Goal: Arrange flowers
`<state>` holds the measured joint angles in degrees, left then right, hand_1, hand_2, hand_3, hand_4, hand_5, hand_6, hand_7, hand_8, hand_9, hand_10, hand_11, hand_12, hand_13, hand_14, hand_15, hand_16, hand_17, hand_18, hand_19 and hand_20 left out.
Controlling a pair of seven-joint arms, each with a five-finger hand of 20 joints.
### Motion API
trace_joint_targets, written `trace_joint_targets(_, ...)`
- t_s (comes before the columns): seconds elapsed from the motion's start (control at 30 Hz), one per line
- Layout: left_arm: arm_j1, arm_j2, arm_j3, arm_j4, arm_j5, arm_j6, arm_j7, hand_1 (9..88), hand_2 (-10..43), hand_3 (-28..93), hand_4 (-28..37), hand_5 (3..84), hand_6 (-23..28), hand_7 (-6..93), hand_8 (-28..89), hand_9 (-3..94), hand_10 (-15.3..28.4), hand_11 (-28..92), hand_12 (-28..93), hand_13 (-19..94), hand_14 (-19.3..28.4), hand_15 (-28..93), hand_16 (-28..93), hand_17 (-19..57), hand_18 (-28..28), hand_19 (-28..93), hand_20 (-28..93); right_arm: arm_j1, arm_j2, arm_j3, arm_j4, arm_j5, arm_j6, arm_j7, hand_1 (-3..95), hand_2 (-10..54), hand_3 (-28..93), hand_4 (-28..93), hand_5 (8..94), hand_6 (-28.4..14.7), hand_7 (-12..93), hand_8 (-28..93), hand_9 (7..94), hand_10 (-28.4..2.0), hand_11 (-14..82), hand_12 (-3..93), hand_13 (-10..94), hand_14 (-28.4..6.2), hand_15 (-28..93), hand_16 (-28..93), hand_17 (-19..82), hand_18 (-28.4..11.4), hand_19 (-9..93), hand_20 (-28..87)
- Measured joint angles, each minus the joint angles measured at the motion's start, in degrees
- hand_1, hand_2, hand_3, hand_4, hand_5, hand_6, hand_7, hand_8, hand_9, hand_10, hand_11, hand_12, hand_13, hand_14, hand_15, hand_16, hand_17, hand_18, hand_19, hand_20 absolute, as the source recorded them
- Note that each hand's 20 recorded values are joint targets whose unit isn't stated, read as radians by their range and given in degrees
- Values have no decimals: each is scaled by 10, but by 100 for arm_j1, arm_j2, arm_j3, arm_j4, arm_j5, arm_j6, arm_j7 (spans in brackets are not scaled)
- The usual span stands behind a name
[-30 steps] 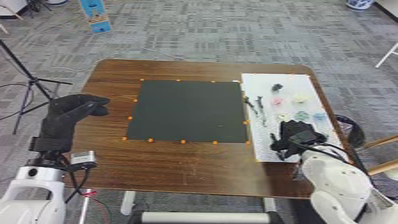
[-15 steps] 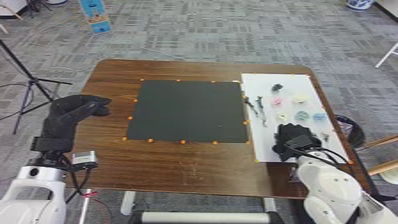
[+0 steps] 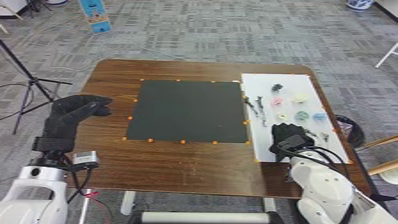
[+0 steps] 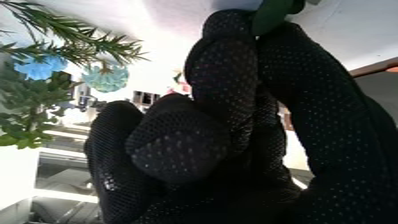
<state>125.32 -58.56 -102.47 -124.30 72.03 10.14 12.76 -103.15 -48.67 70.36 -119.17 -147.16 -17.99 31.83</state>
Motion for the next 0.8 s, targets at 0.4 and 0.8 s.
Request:
trace_joint_targets(0.4,2,0,-3,-1,0,-9,-2,270,-34,724,-177,612,43,233,-59,581,143,398,248,451,181,559,64,74,135,270,386,-380,-89,413,73,146,1150,-227,524,-95,579,80,820,-7,249,358,926,-92,403,347,937,-34,617,385,698,-139,932,622)
trace_joint_targets(0.8,10,-1,-12,-1,8,-31,-16,271,-33,723,-179,609,41,227,-56,579,142,396,247,449,181,556,64,73,136,269,386,-408,-74,622,-230,261,1297,-312,523,-95,588,74,817,-6,263,351,924,-92,409,347,937,-34,617,393,698,-139,932,628)
